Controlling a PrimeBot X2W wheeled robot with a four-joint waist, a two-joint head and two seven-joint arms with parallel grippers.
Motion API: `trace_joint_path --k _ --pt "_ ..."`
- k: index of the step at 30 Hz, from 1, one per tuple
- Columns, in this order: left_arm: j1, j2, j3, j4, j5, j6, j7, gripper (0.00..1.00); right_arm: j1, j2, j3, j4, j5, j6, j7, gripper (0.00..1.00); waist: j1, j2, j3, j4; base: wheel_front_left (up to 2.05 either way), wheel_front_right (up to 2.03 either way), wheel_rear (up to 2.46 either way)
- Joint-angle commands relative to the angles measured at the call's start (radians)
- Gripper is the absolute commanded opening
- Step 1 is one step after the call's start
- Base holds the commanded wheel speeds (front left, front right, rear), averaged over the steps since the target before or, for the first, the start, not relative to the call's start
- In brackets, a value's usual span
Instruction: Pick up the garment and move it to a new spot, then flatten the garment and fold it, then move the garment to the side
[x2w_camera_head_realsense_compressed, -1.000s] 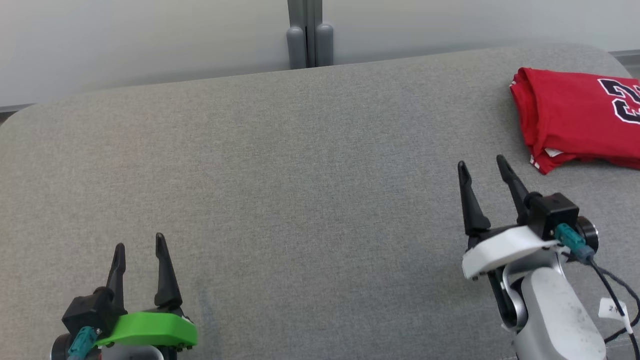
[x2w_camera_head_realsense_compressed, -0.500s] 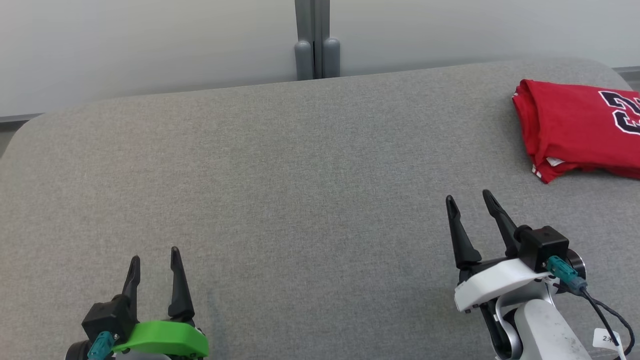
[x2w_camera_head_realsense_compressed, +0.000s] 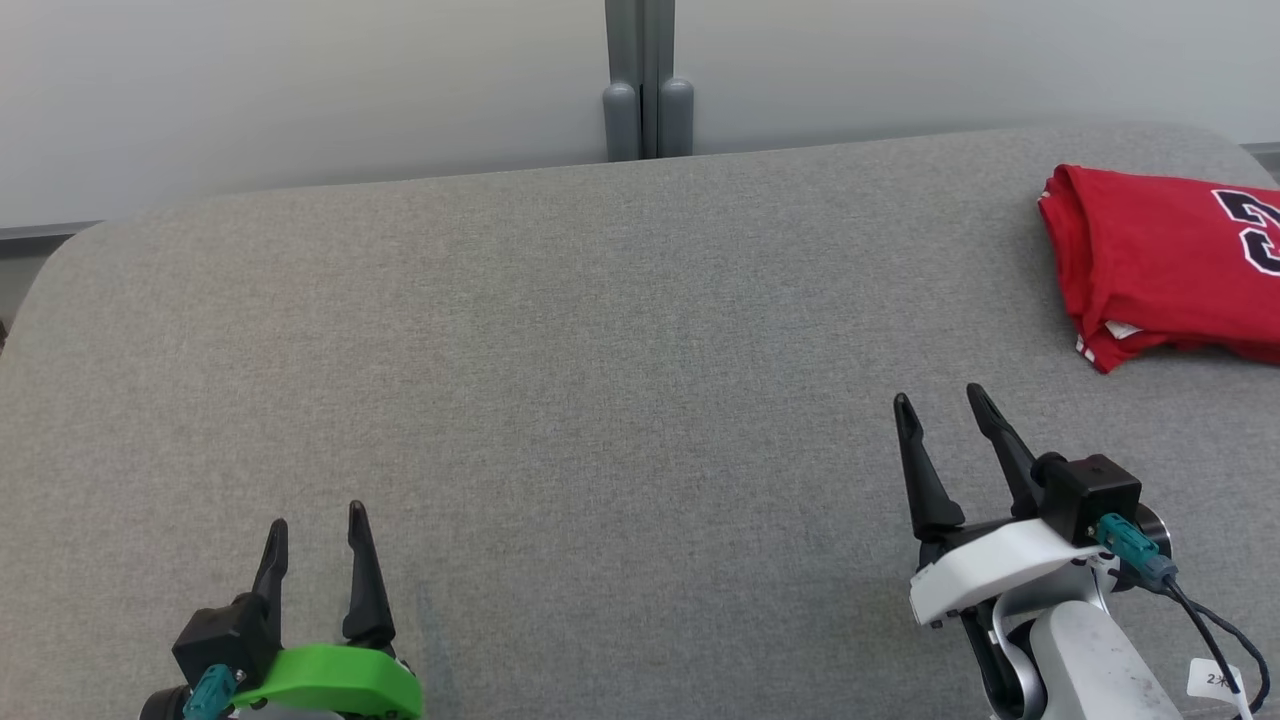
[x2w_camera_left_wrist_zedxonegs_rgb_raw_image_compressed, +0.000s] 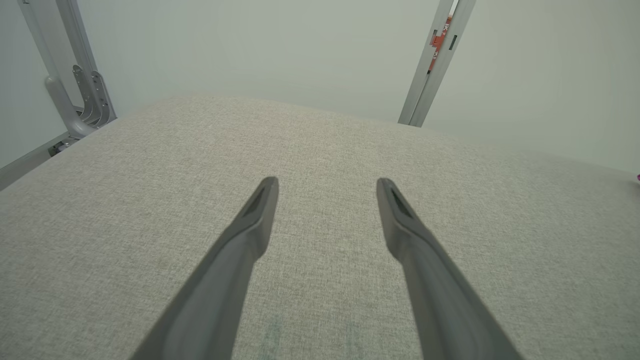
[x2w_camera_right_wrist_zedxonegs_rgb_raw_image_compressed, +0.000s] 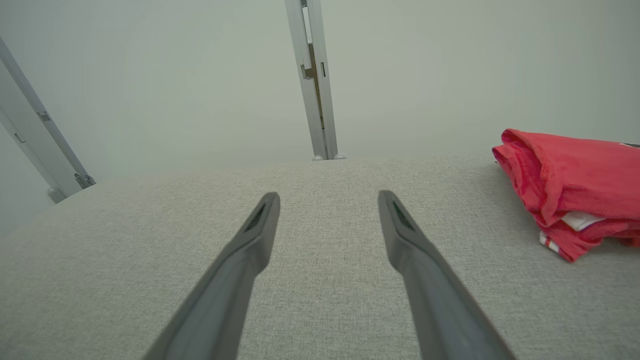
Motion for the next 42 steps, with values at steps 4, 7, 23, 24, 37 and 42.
trace_joint_path --k 4,7,23,24,37,42 --pt "0.002 0.001 -0.003 0.013 -0.015 -0.002 -0.003 1.0 0.011 -0.002 -0.002 0.004 0.007 -0.002 -0.003 1.0 0.0 0.0 -0.001 0.002 0.0 0.0 0.0" --pt "0.0 -0.001 -0.003 0.013 -0.011 -0.001 0.0 0.0 0.001 0.0 -0.002 0.006 0.002 0.0 0.0 0.0 0.0 0.0 -0.002 0.003 0.0 0.0 0.0" --pt "-0.018 -0.003 0.03 0.031 -0.232 -0.031 0.071 0.0 0.023 -0.001 -0.033 0.012 0.251 0.0 0.063 0.0 0.0 0.0 -0.008 0.002 0.0 0.0 0.0" --pt "-0.02 -0.002 0.032 0.03 -0.249 -0.033 0.076 0.0 0.023 -0.001 -0.035 0.011 0.27 0.0 0.068 0.0 0.0 0.0 -0.009 0.002 0.0 0.0 0.0" --pt "-0.037 -0.002 0.059 0.02 -0.437 -0.059 0.129 0.0 0.029 -0.003 -0.064 -0.003 0.481 0.0 0.122 0.0 0.0 0.0 -0.014 0.001 0.0 0.0 0.0" --pt "-0.042 -0.002 0.068 0.017 -0.5 -0.068 0.148 0.0 0.031 -0.004 -0.074 -0.008 0.552 0.0 0.14 0.0 0.0 0.0 -0.016 0.0 0.0 0.0 0.0"
